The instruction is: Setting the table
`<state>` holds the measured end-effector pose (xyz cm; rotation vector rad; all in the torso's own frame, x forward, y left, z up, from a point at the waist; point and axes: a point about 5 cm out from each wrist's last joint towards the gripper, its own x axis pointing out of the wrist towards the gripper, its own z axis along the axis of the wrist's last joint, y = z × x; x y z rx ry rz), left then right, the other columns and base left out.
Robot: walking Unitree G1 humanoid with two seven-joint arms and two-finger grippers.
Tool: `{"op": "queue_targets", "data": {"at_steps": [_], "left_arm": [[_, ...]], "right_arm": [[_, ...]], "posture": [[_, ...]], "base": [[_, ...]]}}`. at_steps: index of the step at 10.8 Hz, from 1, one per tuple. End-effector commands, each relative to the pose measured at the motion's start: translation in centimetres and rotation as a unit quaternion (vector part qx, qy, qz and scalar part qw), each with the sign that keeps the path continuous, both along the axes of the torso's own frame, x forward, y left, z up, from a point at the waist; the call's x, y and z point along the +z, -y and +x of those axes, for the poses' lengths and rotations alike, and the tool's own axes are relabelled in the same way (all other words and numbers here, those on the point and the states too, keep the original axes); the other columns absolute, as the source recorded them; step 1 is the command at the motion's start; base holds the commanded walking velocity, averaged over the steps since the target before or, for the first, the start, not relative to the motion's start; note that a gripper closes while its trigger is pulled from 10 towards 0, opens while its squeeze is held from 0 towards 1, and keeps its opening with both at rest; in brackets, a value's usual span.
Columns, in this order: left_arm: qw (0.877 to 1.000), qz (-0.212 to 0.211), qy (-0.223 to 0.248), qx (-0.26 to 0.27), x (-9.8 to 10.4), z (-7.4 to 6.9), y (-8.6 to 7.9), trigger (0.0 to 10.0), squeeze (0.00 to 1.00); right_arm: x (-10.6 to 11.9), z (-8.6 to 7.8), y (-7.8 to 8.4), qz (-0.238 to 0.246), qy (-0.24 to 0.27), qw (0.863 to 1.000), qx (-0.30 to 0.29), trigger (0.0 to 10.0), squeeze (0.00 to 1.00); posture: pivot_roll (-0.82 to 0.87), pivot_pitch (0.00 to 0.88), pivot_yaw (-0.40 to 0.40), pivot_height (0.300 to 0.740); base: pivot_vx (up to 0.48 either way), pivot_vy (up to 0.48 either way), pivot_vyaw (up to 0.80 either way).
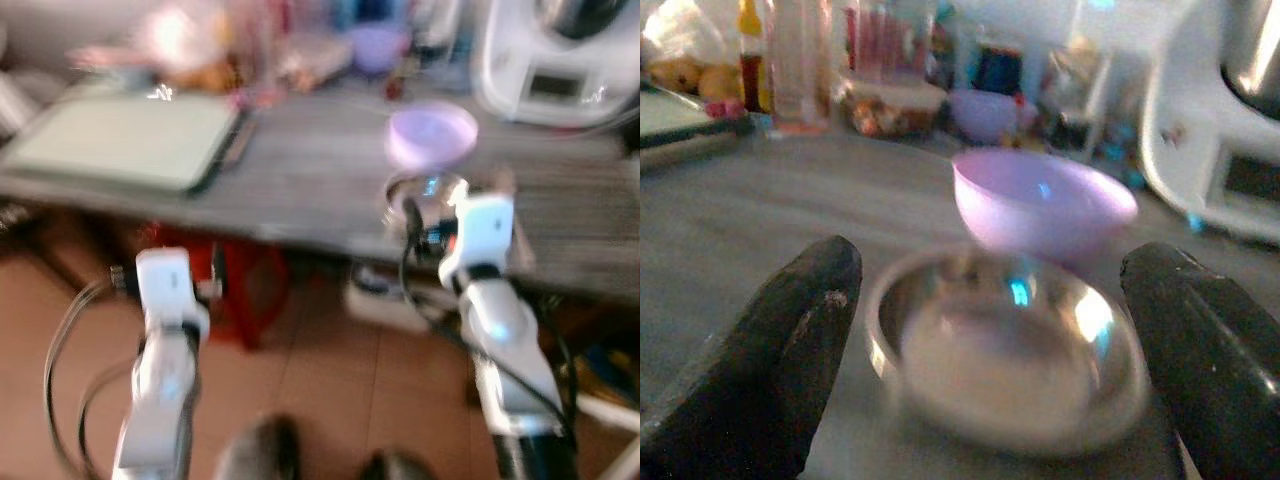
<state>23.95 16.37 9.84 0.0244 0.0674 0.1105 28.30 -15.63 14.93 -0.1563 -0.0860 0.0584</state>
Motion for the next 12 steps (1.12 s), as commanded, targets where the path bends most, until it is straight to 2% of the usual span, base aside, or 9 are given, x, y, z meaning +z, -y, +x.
{"op": "queue_targets", "data": {"at_steps": [1,2,4,5,6,8,10,12], "left_arm": [[1.000,0.006,0.016,-0.005,0.8,0.4,-0.1,10.0,0.00],[1.000,0.007,0.015,-0.005,0.7,0.4,-0.1,10.0,0.00],[1.000,0.007,0.013,-0.008,0.5,0.1,0.0,10.0,0.00],[1.000,0.007,0.011,-0.009,0.4,0.0,0.0,10.0,0.00],[1.000,0.008,0.009,-0.010,0.3,-0.2,0.0,10.0,0.00],[1.000,0.002,0.020,-0.020,0.6,-0.4,0.0,10.0,0.00],[0.999,0.007,0.028,-0.033,0.9,-0.4,0.3,10.0,0.00],[0.999,0.004,0.027,-0.033,0.9,-0.3,0.3,10.0,0.00]], "right_arm": [[-0.3,0.1,0.6,-0.005,-0.009,1.000,-0.026,10.0,0.00],[-0.6,0.1,0.6,-0.017,-0.007,0.999,-0.028,10.0,0.00],[-1.2,-0.2,0.7,0.026,-0.019,0.999,-0.035,10.0,0.00],[-1.6,-0.5,0.9,0.021,-0.030,0.998,-0.046,10.0,0.00],[-1.9,-0.7,1.0,0.036,-0.038,0.998,-0.047,10.0,0.00],[-1.9,-0.8,1.0,0.042,-0.038,0.997,-0.046,10.0,0.00],[-2.1,-0.6,1.0,0.046,-0.046,0.997,-0.045,10.0,0.00],[-2.0,-0.6,0.9,0.047,-0.044,0.997,-0.042,10.0,0.00]], "posture": [[-0.02,0.056,0.031,0.740],[-0.03,0.054,0.032,0.740],[-0.03,0.045,0.033,0.740],[-0.03,0.044,0.032,0.740],[-0.03,0.044,0.032,0.740],[-0.02,0.055,0.033,0.740],[-0.02,0.055,0.033,0.740],[-0.02,0.056,0.034,0.740]], "base": [[-0.277,0.000,0.00],[-0.277,0.000,0.00],[-0.279,0.000,0.00],[-0.277,0.000,0.00],[-0.274,0.000,0.00],[0.000,0.000,0.00],[0.000,0.000,-0.78],[0.000,-0.341,-0.79]]}}
